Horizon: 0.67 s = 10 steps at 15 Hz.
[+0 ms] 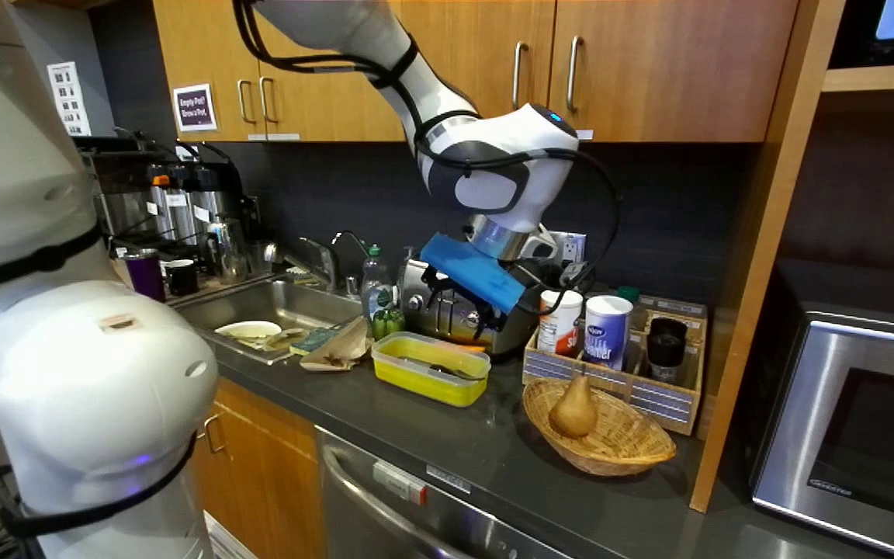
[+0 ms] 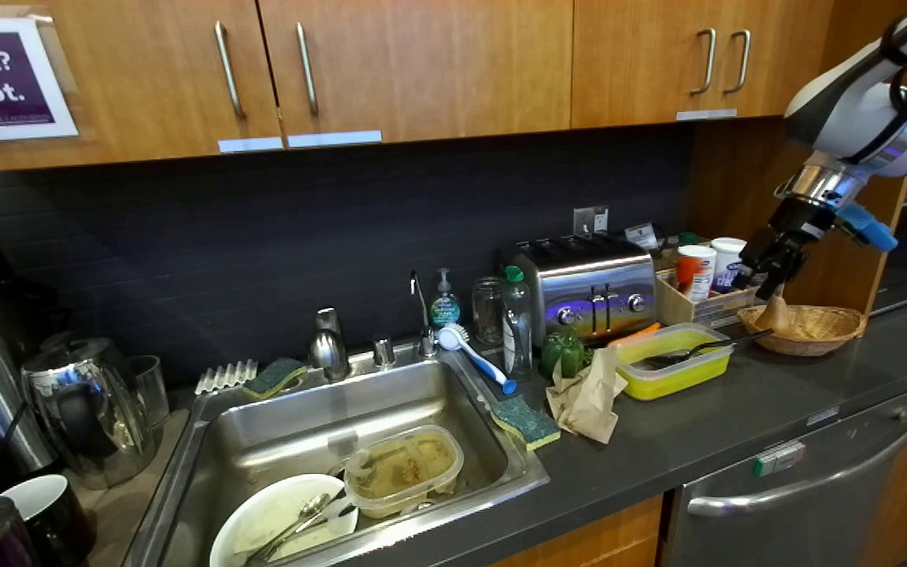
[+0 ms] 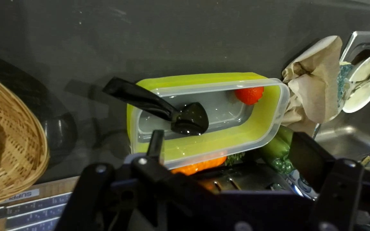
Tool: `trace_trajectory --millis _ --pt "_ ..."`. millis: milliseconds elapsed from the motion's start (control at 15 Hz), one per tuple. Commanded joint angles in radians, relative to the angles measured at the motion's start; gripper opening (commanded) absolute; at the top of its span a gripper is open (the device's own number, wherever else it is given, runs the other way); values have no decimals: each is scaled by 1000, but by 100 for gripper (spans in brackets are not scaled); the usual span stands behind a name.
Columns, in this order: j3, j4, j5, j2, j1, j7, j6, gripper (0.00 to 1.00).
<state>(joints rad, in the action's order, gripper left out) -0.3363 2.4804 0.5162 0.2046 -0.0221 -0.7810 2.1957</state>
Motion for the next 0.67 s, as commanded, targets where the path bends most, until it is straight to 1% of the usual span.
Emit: trace_trajectory --millis 0,600 --pt "14 -50 34 -78 -42 -14 -28 100" --pt "30 -136 63 -208 -135 -17 -88 100"
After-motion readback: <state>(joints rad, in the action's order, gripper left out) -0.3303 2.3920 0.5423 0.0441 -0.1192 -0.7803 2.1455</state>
